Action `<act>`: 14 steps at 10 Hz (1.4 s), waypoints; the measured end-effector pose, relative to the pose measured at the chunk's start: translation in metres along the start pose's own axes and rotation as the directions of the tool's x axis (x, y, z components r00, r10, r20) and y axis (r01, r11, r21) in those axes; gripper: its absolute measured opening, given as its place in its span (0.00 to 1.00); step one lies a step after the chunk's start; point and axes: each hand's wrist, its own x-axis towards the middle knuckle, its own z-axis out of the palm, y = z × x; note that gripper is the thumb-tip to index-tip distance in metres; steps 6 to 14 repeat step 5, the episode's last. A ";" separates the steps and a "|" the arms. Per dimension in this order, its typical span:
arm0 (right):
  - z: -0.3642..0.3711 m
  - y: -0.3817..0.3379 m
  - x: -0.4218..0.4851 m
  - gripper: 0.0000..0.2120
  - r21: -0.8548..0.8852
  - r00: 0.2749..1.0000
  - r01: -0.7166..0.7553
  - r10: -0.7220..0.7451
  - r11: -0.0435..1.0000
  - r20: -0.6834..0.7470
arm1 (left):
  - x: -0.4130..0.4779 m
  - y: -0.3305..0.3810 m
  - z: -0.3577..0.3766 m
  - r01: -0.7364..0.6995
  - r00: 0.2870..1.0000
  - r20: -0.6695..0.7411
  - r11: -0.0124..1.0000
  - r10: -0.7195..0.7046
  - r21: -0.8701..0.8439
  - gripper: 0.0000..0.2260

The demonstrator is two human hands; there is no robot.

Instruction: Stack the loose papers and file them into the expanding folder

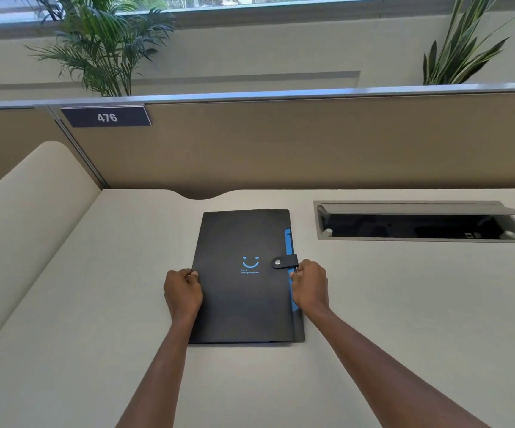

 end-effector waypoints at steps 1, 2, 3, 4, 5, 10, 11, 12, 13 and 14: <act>-0.002 -0.001 -0.001 0.11 -0.012 1.000 -0.001 0.001 1.000 0.003 | -0.001 -0.001 0.001 -0.015 1.000 -0.005 1.000 0.015 0.028 0.07; -0.001 0.001 -0.002 0.08 -0.006 1.000 0.006 -0.006 1.000 0.009 | 0.000 -0.003 0.002 -0.029 1.000 -0.004 0.999 0.030 0.041 0.06; -0.001 0.001 -0.003 0.07 -0.036 1.000 0.008 -0.007 0.999 0.020 | 0.000 -0.002 0.001 -0.029 1.000 -0.002 0.999 0.029 0.034 0.06; -0.002 0.005 0.001 0.07 -0.046 0.998 0.003 -0.001 0.999 0.056 | 0.001 -0.001 -0.002 -0.040 0.999 0.008 0.999 0.040 0.034 0.07; -0.014 0.011 -0.002 0.14 -0.055 0.995 0.059 -0.054 0.997 0.089 | -0.014 0.005 -0.008 -0.100 0.994 -0.036 0.985 0.106 0.142 0.12; -0.014 0.011 -0.002 0.14 -0.055 0.995 0.059 -0.054 0.997 0.089 | -0.014 0.005 -0.008 -0.100 0.994 -0.036 0.985 0.106 0.142 0.12; -0.014 0.011 -0.002 0.14 -0.055 0.995 0.059 -0.054 0.997 0.089 | -0.014 0.005 -0.008 -0.100 0.994 -0.036 0.985 0.106 0.142 0.12; -0.014 0.011 -0.002 0.14 -0.055 0.995 0.059 -0.054 0.997 0.089 | -0.014 0.005 -0.008 -0.100 0.994 -0.036 0.985 0.106 0.142 0.12; -0.014 0.011 -0.002 0.14 -0.055 0.995 0.059 -0.054 0.997 0.089 | -0.014 0.005 -0.008 -0.100 0.994 -0.036 0.985 0.106 0.142 0.12; -0.014 0.011 -0.002 0.14 -0.055 0.995 0.059 -0.054 0.997 0.089 | -0.014 0.005 -0.008 -0.100 0.994 -0.036 0.985 0.106 0.142 0.12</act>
